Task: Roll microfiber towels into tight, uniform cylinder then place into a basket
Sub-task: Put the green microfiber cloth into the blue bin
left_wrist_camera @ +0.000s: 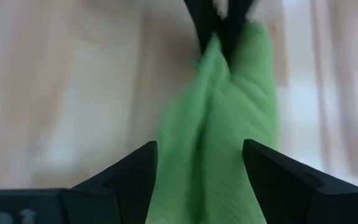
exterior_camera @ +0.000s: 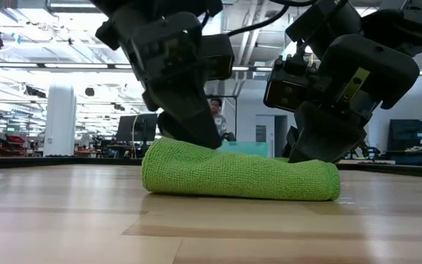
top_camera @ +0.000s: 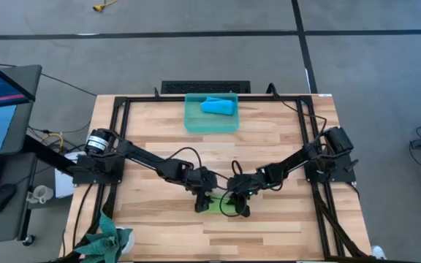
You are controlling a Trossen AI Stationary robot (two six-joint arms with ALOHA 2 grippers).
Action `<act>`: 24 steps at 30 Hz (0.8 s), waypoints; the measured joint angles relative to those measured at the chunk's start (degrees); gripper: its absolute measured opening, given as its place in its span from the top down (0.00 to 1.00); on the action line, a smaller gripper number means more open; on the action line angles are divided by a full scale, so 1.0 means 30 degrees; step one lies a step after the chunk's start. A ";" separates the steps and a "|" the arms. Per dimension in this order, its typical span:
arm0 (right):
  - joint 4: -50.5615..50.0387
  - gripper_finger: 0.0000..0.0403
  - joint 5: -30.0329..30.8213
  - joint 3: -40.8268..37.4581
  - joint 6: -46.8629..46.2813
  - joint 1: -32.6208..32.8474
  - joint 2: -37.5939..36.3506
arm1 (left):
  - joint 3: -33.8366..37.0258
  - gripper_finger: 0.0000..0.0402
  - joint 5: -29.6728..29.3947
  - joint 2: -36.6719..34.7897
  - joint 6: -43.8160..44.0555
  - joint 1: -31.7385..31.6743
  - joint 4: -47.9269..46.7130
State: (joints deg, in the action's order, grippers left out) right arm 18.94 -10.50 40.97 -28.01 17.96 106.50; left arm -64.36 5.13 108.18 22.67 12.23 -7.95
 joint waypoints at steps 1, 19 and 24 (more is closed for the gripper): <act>0.0000 0.95 0.0000 0.0000 0.0000 0.0000 0.0000 | 0.0008 0.43 0.0569 0.0121 0.0015 -0.0007 0.0011; -0.0051 0.94 -0.0021 0.0007 0.0000 0.0000 0.0000 | 0.0001 0.42 0.1080 0.0285 0.0374 -0.0051 -0.1380; -0.0051 0.95 -0.0025 0.0007 0.0000 0.0000 0.0000 | -0.0015 0.42 0.2009 0.0556 0.0877 0.0060 -0.1319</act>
State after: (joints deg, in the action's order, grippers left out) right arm 18.79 -10.58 40.99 -28.01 17.96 106.50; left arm -64.41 11.15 109.84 25.30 12.41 -11.91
